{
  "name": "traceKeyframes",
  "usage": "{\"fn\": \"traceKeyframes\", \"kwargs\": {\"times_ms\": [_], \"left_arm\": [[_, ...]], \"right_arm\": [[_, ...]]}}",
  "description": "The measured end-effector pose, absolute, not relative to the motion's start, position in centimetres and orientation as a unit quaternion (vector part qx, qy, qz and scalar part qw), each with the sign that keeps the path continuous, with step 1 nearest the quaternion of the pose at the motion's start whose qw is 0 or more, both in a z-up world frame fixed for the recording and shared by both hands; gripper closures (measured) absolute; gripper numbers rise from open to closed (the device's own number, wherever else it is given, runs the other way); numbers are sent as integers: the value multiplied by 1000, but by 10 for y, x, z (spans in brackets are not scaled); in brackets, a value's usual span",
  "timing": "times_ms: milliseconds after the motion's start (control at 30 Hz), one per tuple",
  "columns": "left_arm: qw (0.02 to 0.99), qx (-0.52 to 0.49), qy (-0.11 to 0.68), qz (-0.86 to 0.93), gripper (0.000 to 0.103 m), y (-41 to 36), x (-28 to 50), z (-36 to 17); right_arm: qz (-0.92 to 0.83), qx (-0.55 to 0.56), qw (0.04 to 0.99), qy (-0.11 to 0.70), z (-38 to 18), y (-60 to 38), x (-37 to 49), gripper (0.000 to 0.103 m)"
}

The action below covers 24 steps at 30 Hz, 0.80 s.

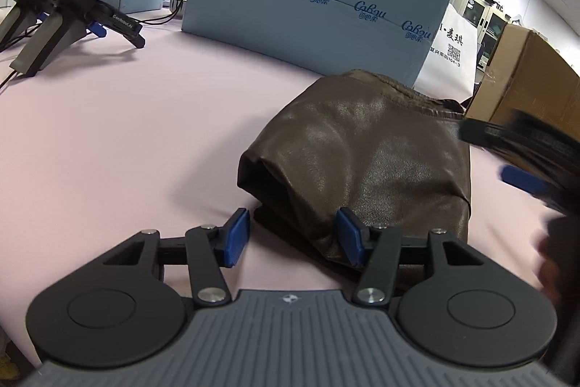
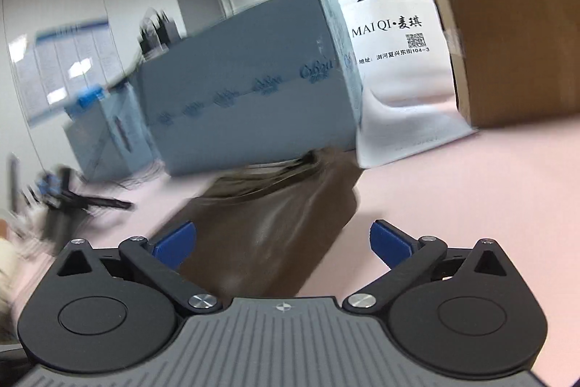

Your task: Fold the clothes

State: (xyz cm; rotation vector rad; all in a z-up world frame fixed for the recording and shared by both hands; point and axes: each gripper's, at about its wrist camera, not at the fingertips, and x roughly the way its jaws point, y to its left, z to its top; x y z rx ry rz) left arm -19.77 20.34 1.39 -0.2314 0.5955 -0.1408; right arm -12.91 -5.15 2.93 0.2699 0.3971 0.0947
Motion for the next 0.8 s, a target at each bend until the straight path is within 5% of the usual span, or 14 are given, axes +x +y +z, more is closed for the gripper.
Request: {"fn": "traceKeyframes", "kwargs": {"times_ms": [167,367,433,533,633,800], "left_arm": [[950,-99,293,-54,47,199,-197,16],[954,-86,284,-29,36,194,-199,14],[955,-74,287,-20,32,192,-197,15],[956,-67,285,-18,30,192,-197,15],[957,-67,281,-19,29,194,-198,13],[958,-66,278,-22,26,195,-199,12]], "right_arm": [[93,284,926,232,-13,-97,-47,0],[126,281,922,236,-14,-96,-31,1],[151,277,916,247,-14,-97,-30,27],[164,269,920,233,-9,-93,-32,50],[166,249,931,210,-4,-88,-42,61],[164,237,935,208,-2,-87,-48,65]]}}
